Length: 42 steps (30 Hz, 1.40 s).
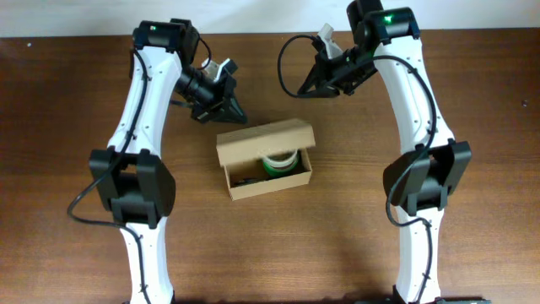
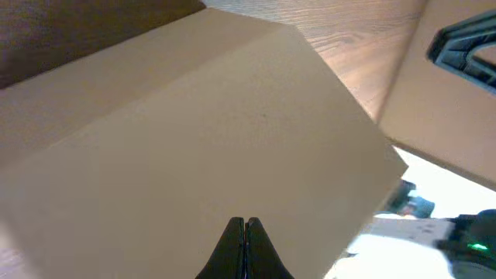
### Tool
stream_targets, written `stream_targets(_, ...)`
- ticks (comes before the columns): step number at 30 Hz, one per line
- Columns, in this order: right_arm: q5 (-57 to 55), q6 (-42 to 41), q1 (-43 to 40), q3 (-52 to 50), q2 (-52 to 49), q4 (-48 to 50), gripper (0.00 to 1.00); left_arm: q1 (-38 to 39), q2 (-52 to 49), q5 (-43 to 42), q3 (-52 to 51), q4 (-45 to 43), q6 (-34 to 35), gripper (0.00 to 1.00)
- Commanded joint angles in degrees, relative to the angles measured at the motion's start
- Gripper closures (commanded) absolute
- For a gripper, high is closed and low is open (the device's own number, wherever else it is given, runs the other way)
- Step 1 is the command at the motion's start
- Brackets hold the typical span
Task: Pack container
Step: 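Push the lid down over the box with both grippers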
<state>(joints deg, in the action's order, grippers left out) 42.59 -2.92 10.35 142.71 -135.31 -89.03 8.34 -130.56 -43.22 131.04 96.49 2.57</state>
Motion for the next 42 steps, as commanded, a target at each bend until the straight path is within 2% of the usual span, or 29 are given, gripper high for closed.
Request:
stream_targets(1,-9.53,1.18,1.49,1.53,4.37,-2.29,0.96,2.05,4.90,10.29,0.31,0.22,-1.70,0.98)
stream_targets(6,-15.96,0.98,3.50,1.53,5.79,-7.89,0.96,4.92,7.56,21.11,0.24,0.22,-0.59,0.98)
stream_targets(14,-27.74,-3.39,10.12,1.42,7.23,-8.33,0.96,11.47,10.21,41.72,-5.51,0.22,2.80,0.98)
stream_targets(22,-32.89,-5.16,14.80,1.27,7.56,-8.33,0.96,12.98,11.37,45.29,-15.45,0.22,3.26,0.98)
stream_targets(25,-35.52,-5.55,15.26,0.68,7.63,-8.33,0.96,12.98,13.00,48.98,-18.84,0.02,4.28,0.98)
stream_targets(29,-36.02,-5.75,15.19,0.52,7.63,-8.33,0.96,12.83,15.72,49.09,-22.62,-2.47,4.28,0.98)
stream_targets(38,-41.20,-6.62,15.19,-5.70,7.67,-8.33,0.96,12.83,20.68,49.00,-25.92,-9.31,3.56,0.98)
stream_targets(42,-42.64,-6.60,15.15,-7.19,7.96,-8.33,0.96,12.83,23.45,48.68,-25.97,-13.66,0.15,0.98)
